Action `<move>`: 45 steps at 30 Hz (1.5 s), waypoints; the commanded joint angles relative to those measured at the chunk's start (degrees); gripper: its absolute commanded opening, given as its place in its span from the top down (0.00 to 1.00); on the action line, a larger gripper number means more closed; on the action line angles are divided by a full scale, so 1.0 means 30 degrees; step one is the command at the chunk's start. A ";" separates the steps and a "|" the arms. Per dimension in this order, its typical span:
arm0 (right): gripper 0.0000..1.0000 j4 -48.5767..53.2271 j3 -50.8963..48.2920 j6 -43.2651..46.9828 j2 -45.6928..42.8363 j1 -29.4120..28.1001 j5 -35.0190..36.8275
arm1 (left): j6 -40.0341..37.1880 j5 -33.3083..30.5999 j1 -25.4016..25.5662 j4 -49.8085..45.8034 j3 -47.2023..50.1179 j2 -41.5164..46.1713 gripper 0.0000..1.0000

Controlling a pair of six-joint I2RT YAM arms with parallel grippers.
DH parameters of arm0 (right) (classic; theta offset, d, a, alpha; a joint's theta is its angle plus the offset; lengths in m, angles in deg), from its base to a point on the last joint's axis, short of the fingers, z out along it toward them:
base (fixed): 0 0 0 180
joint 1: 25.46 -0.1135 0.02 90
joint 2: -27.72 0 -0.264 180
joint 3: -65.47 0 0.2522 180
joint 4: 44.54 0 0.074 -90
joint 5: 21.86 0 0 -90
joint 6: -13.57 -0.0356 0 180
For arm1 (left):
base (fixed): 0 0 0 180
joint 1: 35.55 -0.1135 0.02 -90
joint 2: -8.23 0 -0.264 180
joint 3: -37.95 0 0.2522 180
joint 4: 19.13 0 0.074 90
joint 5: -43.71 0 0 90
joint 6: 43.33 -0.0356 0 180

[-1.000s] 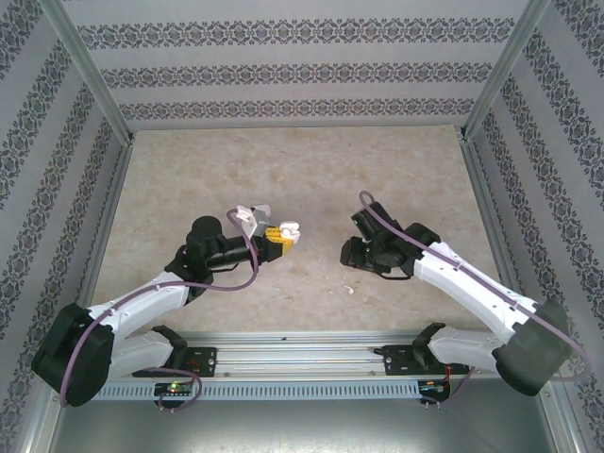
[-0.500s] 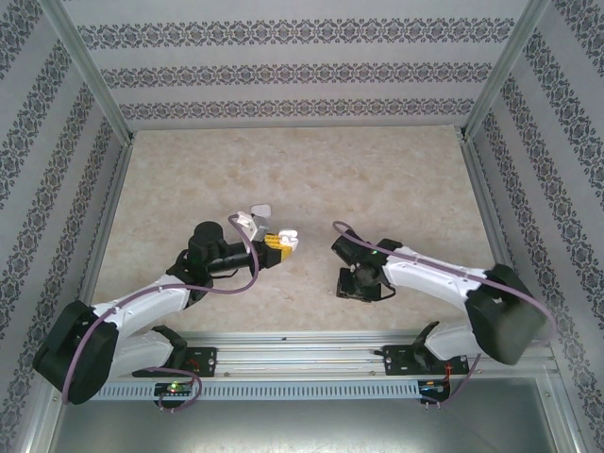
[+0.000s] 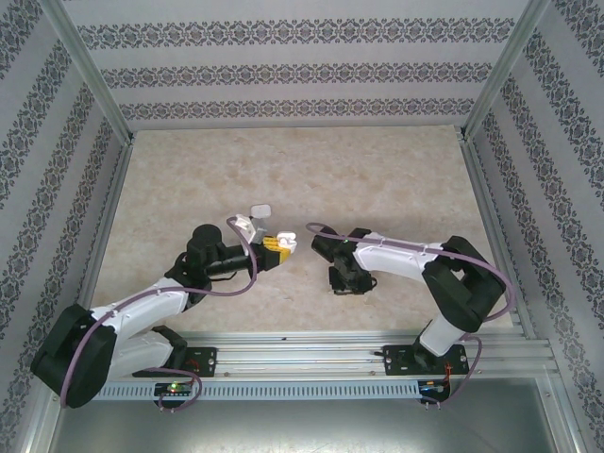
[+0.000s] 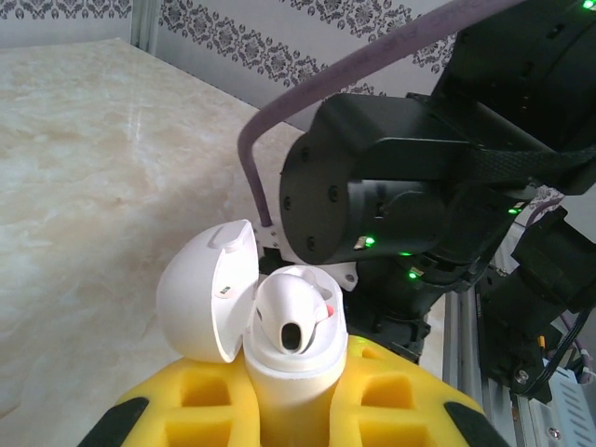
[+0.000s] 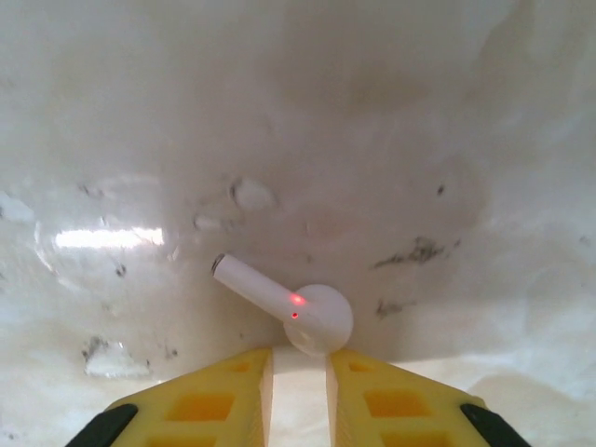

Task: Insert wireless bluetooth earbuds into charging case

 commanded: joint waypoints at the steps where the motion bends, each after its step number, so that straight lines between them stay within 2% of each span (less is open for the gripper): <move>1: 0.79 0.0988 0.0737 0.1685 0.0480 0.0283 0.1923 | -0.0650 -0.0138 0.0092 -0.0601 -0.0029 0.0823 1.00; 11: 0.81 0.1300 0.3623 0.5996 0.2200 0.0731 0.3504 | -0.0717 -0.0270 0.0080 -0.0888 0.0029 0.0980 1.00; 19: 0.79 0.1697 0.5580 0.7089 0.2029 0.0753 0.3348 | -0.0865 -0.0941 0.0078 -0.1266 -0.0026 0.1224 1.00; 22: 0.78 0.2035 0.5390 0.6136 0.1174 0.0884 0.3256 | -0.0922 -0.0978 0.0078 -0.1147 -0.0029 0.1018 1.00; 25: 0.73 0.2046 0.4379 0.3556 0.0109 0.1584 0.2210 | -0.0794 -0.0913 0.0094 -0.0711 -0.0086 0.0587 1.00; 27: 0.68 0.0718 0.2743 0.1533 -0.1113 0.2140 0.0754 | -0.0724 -0.0802 0.0083 -0.0375 -0.0159 0.0258 1.00; 29: 0.65 -0.1994 0.0314 -0.0551 -0.2584 0.2750 -0.1181 | -0.0631 -0.0677 0.0098 -0.0096 -0.0259 -0.0127 1.00; 32: 0.63 -0.4925 -0.2184 -0.2763 -0.3923 0.2974 -0.2428 | -0.0542 -0.0386 0.0125 0.0203 -0.0387 -0.0587 1.00; 45: 0.55 -0.9153 -0.4576 -0.5958 -0.3086 0.3435 -0.3993 | -0.0753 0.0414 0.0094 0.0603 -0.1142 -0.2087 1.00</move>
